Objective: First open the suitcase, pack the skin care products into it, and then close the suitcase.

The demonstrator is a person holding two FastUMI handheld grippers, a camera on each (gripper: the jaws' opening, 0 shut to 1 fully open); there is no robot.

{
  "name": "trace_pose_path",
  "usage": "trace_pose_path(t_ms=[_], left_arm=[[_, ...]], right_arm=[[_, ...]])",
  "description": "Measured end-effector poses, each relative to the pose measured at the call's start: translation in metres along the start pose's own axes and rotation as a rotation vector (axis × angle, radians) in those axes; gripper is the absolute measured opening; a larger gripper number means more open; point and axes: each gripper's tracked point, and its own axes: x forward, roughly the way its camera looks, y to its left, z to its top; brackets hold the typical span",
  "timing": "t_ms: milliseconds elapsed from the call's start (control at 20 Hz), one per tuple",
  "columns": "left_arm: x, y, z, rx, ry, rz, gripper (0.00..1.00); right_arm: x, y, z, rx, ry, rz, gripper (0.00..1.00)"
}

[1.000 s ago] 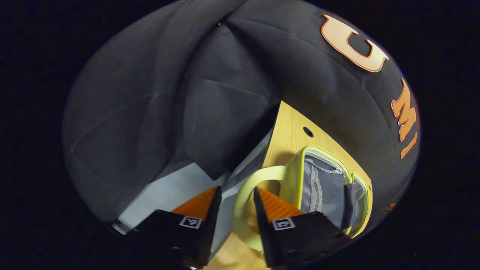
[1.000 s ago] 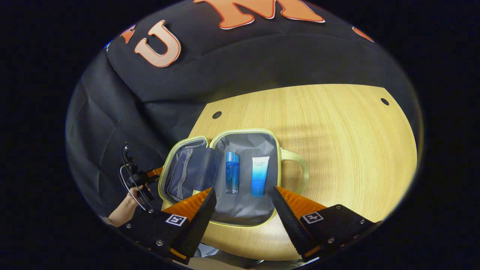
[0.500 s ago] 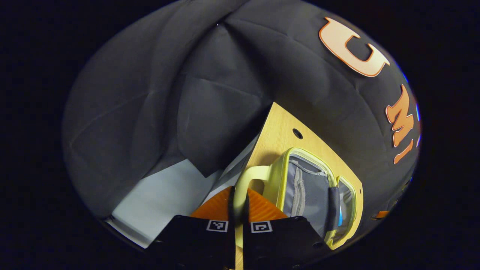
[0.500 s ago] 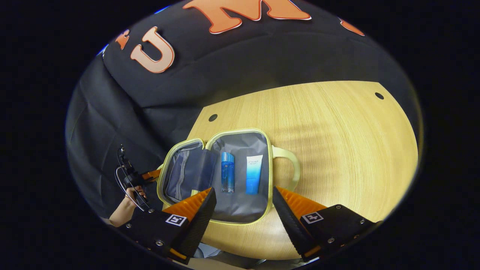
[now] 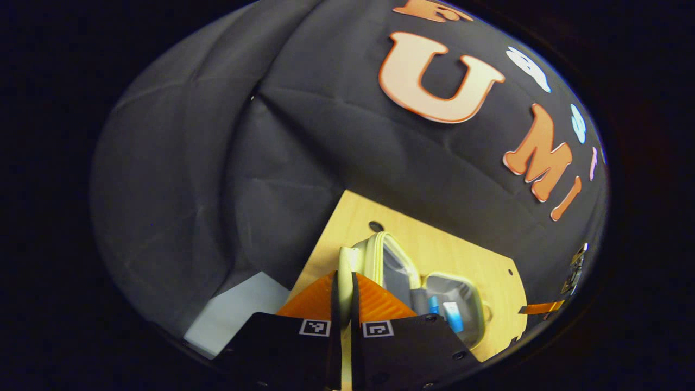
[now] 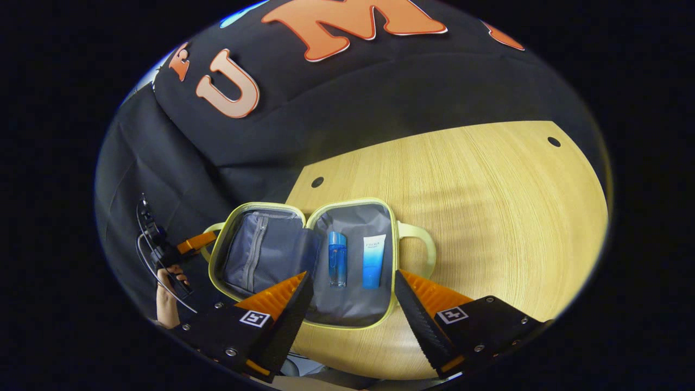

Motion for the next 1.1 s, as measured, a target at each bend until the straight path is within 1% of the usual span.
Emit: trace_pose_path(t_ms=[100, 150, 300, 350, 400, 450, 500, 550, 650, 800, 850, 1000, 1050, 1100], left_arm=[[-0.017, -0.039, 0.015, 0.04, -0.006, 0.006, 0.07], [-0.019, -0.06, 0.02, 0.063, -0.01, 0.01, 0.07], [-0.027, -0.113, 0.025, 0.14, -0.022, 0.022, 0.07], [-0.025, -0.138, 0.025, 0.161, -0.022, 0.023, 0.1], [-0.027, -0.157, 0.024, 0.18, -0.024, 0.023, 0.07], [-0.026, -0.177, 0.021, 0.2, -0.021, 0.025, 0.1], [-0.024, -0.194, 0.019, 0.216, -0.02, 0.028, 0.1], [-0.023, -0.212, 0.015, 0.234, -0.018, 0.024, 0.07], [-0.019, -0.241, 0.004, 0.272, -0.006, 0.036, 0.07], [-0.009, -0.266, -0.009, 0.36, -0.008, 0.096, 0.07], [-0.008, -0.279, -0.016, 0.372, -0.005, 0.095, 0.07], [0.004, -0.327, -0.043, 0.362, 0.03, 0.041, 0.07], [0.01, -0.336, -0.052, 0.374, 0.036, 0.042, 0.07], [0.007, -0.336, -0.052, 0.391, 0.038, 0.056, 0.07]], right_arm=[[-0.01, -0.008, 0.008, -0.002, -0.024, 0.019, 0.96], [-0.015, -0.013, 0.012, -0.002, -0.034, 0.026, 0.96], [-0.039, -0.036, 0.022, 0.005, -0.066, 0.046, 0.96], [-0.048, -0.047, 0.027, 0.006, -0.084, 0.044, 0.96], [-0.055, -0.058, 0.031, 0.006, -0.103, 0.042, 0.96], [-0.063, -0.071, 0.035, 0.007, -0.119, 0.035, 0.96], [-0.073, -0.084, 0.039, 0.009, -0.131, 0.027, 0.96], [-0.083, -0.096, 0.043, 0.014, -0.145, 0.025, 0.96], [-0.109, -0.118, 0.05, 0.029, -0.169, 0.02, 0.96], [-0.134, -0.148, 0.054, 0.055, -0.195, 0.007, 0.95], [-0.141, -0.158, 0.054, 0.061, -0.201, 0.002, 0.95], [-0.16, -0.187, 0.05, 0.073, -0.212, -0.025, 0.95], [-0.166, -0.196, 0.049, 0.077, -0.214, -0.032, 0.96], [-0.17, -0.203, 0.047, 0.082, -0.216, -0.037, 0.95]])
